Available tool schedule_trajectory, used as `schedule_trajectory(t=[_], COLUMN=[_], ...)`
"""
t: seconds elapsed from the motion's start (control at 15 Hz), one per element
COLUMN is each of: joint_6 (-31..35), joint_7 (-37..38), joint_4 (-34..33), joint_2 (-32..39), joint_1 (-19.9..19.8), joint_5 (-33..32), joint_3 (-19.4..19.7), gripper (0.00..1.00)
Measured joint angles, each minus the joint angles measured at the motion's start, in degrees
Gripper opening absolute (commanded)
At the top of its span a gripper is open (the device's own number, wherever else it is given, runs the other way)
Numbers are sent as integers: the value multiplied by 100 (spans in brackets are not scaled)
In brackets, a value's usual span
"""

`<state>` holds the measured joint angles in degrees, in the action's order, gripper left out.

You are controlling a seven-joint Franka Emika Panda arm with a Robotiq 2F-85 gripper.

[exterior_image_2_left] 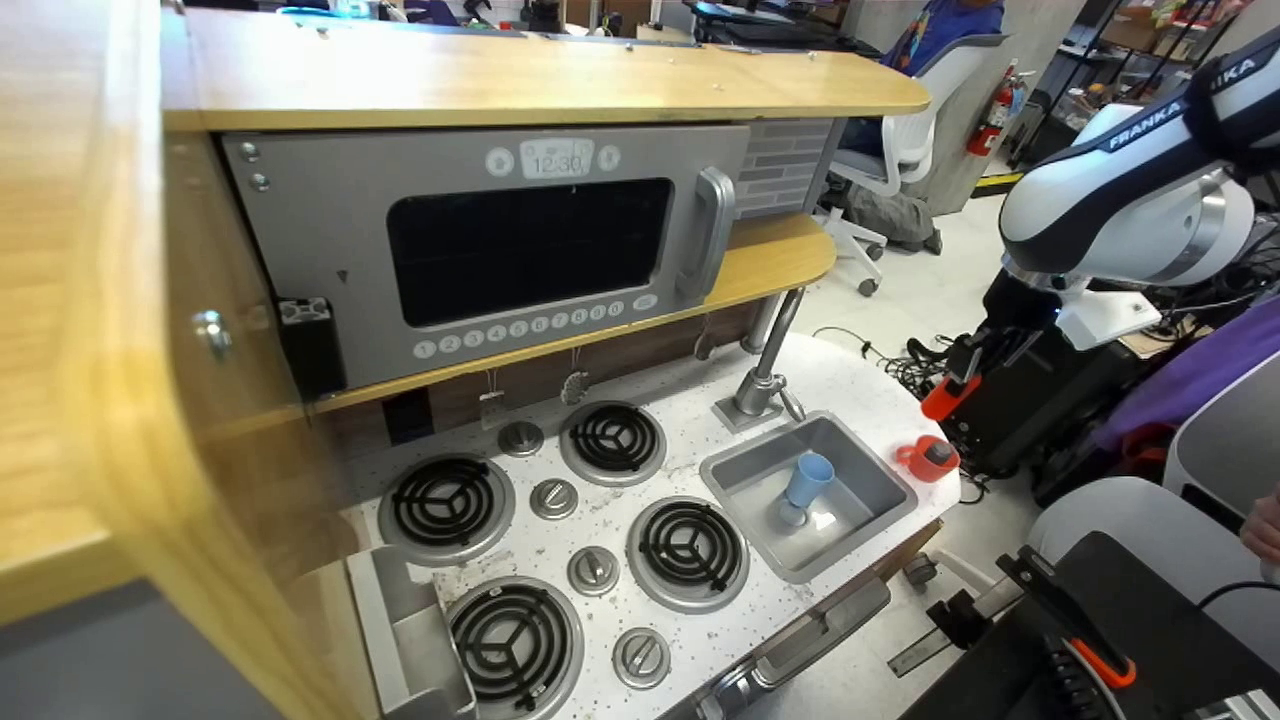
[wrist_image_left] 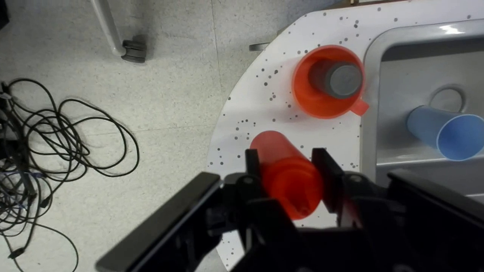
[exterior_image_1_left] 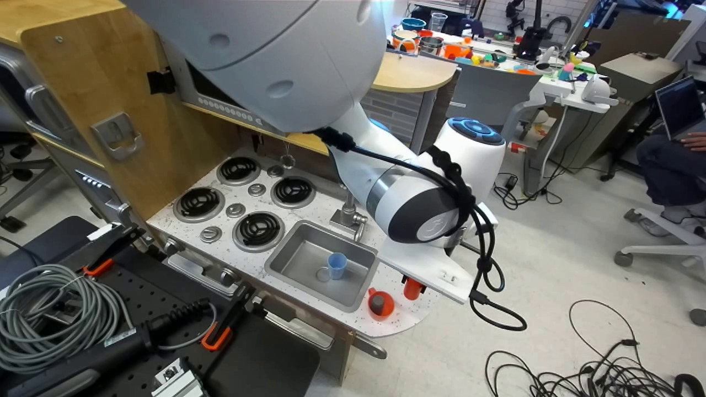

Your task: Move the orange ketchup bottle closer to the orange cup

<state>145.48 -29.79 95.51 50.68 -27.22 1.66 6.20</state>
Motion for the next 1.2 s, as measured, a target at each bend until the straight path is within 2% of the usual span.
schedule_trajectory(t=[0.73, 0.8, 0.93, 1.2], joint_6=[-320, -384, -504, -603], joint_7=[414, 437, 503, 584], joint_4=[-749, -809, -901, -1020], joint_2=[737, 766, 796, 791], joint_1=[-6, -6, -6, -5], joint_5=[0, 0, 0, 0], joint_3=[-10, -18, -29, -30], gripper=[13, 63, 71, 99])
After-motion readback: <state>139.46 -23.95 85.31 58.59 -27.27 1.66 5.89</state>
